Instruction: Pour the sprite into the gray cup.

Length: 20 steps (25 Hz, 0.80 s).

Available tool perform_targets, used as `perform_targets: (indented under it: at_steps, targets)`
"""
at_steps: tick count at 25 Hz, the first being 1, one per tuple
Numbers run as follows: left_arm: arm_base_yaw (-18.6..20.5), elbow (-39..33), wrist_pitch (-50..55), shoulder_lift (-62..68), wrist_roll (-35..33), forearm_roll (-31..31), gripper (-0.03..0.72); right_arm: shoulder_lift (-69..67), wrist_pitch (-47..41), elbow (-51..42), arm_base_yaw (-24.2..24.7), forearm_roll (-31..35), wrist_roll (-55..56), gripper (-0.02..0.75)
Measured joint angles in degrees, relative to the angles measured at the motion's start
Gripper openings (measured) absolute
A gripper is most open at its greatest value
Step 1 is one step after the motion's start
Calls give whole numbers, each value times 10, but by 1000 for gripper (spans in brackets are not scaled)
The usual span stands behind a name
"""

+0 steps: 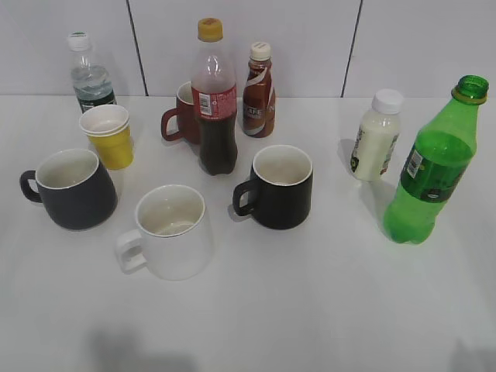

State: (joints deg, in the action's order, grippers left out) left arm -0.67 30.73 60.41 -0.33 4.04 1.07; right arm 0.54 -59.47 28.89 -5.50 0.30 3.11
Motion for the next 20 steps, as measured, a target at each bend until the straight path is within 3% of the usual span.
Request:
perform_targets:
  at_steps: [12,14,18,20]
  targets:
    - [0,5,-11,15,0,-11,239,0,0,0,0,-3,0,563]
    - [0,8,-89,49,0,-11,239,0,0,0,0,-3,0,563]
    - [1,-31,-388,165,0,80,239,0,0,0,0,-3,0,563]
    - [1,-61,-507,251,0,95,239,0,0,0,0,-3,0,563]
